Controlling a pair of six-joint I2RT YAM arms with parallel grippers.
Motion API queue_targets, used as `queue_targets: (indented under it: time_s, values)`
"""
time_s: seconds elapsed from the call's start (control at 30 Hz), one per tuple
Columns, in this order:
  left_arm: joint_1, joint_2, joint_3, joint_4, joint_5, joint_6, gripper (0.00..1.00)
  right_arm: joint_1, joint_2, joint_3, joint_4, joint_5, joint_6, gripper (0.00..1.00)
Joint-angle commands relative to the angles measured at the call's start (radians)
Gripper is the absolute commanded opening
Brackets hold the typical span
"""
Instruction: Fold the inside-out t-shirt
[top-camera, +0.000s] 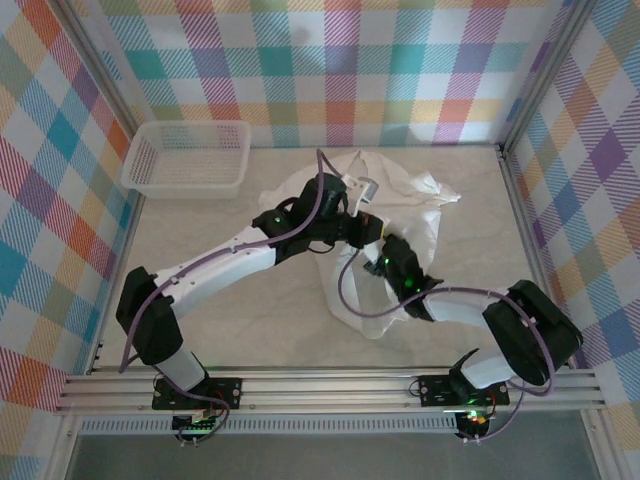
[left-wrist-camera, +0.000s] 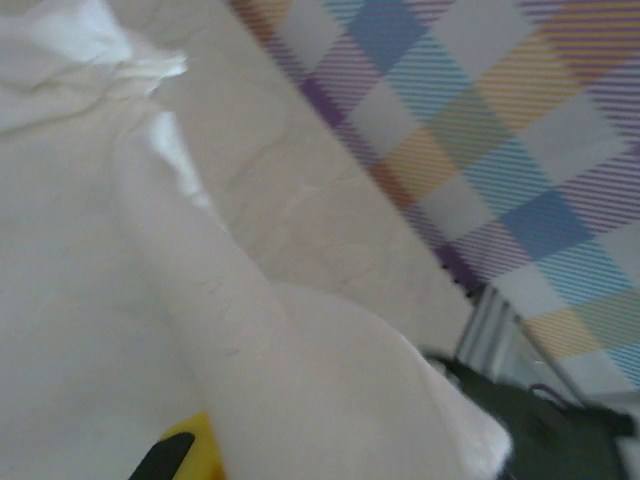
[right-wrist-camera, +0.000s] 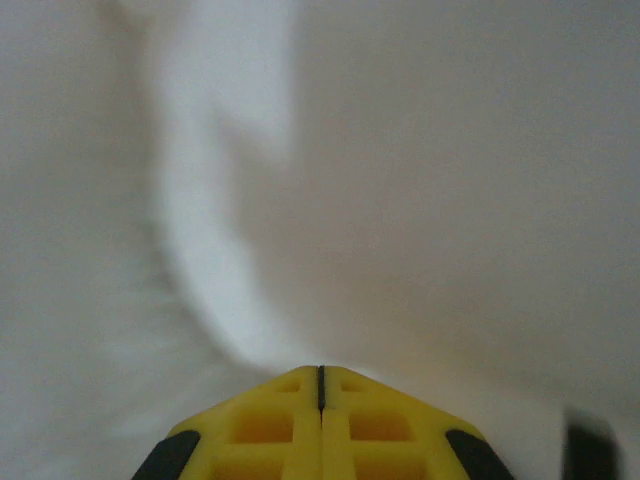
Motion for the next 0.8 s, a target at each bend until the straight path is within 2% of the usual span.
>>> queue_targets:
  time_s: [0.0, 0.07, 0.13, 0.17, 0.2, 0.23, 0.3, 0.37, 0.43, 0.5, 0.6, 0.7, 0.77]
  values:
    - [-0.004, -0.039, 0.103, -0.061, 0.061, -0.004, 0.00, -0.100, 0.028, 0.137, -0.029, -0.023, 0.136, 0.00]
    - [-0.004, -0.028, 0.172, -0.062, 0.064, -0.028, 0.00, -0.125, 0.053, 0.193, -0.117, -0.023, 0.247, 0.00]
    - [-0.004, -0.005, 0.259, -0.067, 0.037, -0.063, 0.00, -0.123, 0.049, 0.239, -0.237, -0.101, 0.431, 0.00]
    - [-0.004, 0.005, 0.294, -0.069, 0.020, -0.073, 0.00, -0.123, 0.054, 0.263, -0.300, -0.183, 0.513, 0.05]
    - [-0.004, 0.015, 0.324, -0.062, 0.011, -0.075, 0.00, -0.123, 0.082, 0.292, -0.352, -0.315, 0.540, 0.12]
    - [-0.004, 0.020, 0.339, -0.045, 0.010, -0.071, 0.00, -0.118, 0.129, 0.337, -0.417, -0.437, 0.518, 0.14]
    - [-0.004, 0.027, 0.344, 0.024, 0.002, -0.065, 0.00, -0.102, 0.209, 0.431, -0.559, -0.457, 0.523, 0.07]
    - [-0.005, 0.038, 0.361, 0.036, 0.001, -0.065, 0.00, -0.126, 0.215, 0.486, -0.625, -0.587, 0.584, 0.05]
    - [-0.004, 0.060, 0.413, 0.004, 0.031, -0.050, 0.00, -0.168, 0.175, 0.513, -0.616, -0.717, 0.732, 0.05]
    - [-0.006, 0.081, 0.464, -0.025, 0.060, -0.044, 0.00, -0.201, 0.161, 0.528, -0.584, -0.729, 0.856, 0.05]
    - [-0.015, 0.090, 0.520, -0.014, 0.090, -0.037, 0.00, -0.209, 0.240, 0.559, -0.585, -0.696, 0.840, 0.02]
    - [-0.048, 0.079, 0.561, 0.008, 0.122, 0.049, 0.00, -0.209, 0.437, 0.699, -0.778, -0.733, 0.791, 0.00]
    - [-0.080, 0.071, 0.595, -0.020, 0.114, 0.134, 0.00, -0.209, 0.498, 0.752, -0.831, -0.798, 0.827, 0.00]
